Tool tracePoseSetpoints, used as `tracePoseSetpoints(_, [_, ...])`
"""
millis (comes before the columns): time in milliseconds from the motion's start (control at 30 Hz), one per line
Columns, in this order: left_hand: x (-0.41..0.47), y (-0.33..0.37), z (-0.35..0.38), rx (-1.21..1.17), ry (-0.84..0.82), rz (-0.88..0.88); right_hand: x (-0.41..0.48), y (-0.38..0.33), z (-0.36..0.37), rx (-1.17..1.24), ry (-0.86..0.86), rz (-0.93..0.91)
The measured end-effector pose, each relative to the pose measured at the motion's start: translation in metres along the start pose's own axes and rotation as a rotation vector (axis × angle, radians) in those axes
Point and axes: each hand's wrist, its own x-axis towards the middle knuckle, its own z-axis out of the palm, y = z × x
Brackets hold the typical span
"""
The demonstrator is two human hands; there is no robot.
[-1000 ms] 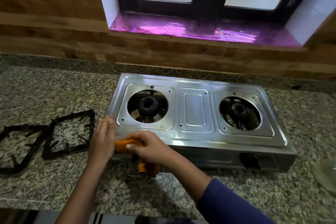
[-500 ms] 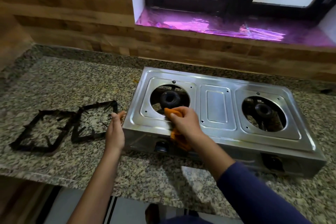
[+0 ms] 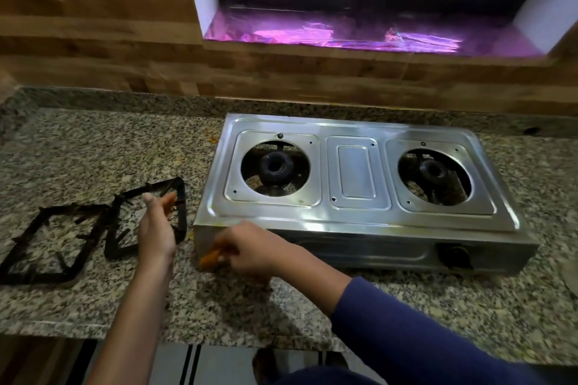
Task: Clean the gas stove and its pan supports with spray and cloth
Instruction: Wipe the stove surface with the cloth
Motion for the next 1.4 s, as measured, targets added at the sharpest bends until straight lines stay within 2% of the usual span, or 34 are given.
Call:
tracePoseSetpoints(67, [-0.008,0.007,0.019,0.101,0.000,0.078,-0.034,0.022,-0.010,0.091,0.030,0.101])
tracePoseSetpoints(133, [-0.022,0.016,0.042,0.186,-0.041,0.206,-0.074,0.047,-0.020,0.278,0.190,0.242])
tracePoseSetpoints(233, [-0.038,0.016,0.083,0.292,-0.177,0.395,-0.137,0.081,-0.043,0.467,0.529,0.384])
tracePoseSetpoints(333, [-0.060,0.014,0.129,0.334,-0.397,0.504,-0.201,0.113,-0.072,0.554,0.907,0.527])
tracePoseSetpoints(433, [-0.081,0.014,0.164,0.383,-0.557,0.601,-0.251,0.149,-0.095,0.521,1.199,0.685])
tracePoseSetpoints(533, [-0.094,0.011,0.180,0.458,-0.641,0.681,-0.277,0.172,-0.114,0.312,1.310,0.870])
tracePoseSetpoints(667, [-0.100,0.005,0.187,0.548,-0.690,0.695,-0.277,0.186,-0.117,0.270,1.172,0.995])
tracePoseSetpoints(833, [-0.098,-0.002,0.187,0.547,-0.686,0.699,-0.244,0.183,-0.097,0.142,1.007,0.850])
tracePoseSetpoints(967, [-0.097,0.001,0.187,0.483,-0.699,0.622,-0.206,0.159,-0.079,0.075,0.856,0.659])
tracePoseSetpoints(1100, [-0.093,0.009,0.186,0.381,-0.717,0.512,-0.175,0.120,-0.043,0.162,0.830,0.543])
tracePoseSetpoints(1233, [-0.082,0.019,0.186,0.148,-0.794,0.285,-0.149,0.089,-0.027,0.319,0.774,0.383])
tracePoseSetpoints(1400, [-0.069,0.026,0.175,0.097,-0.759,0.216,-0.131,0.078,-0.025,0.560,0.561,0.360])
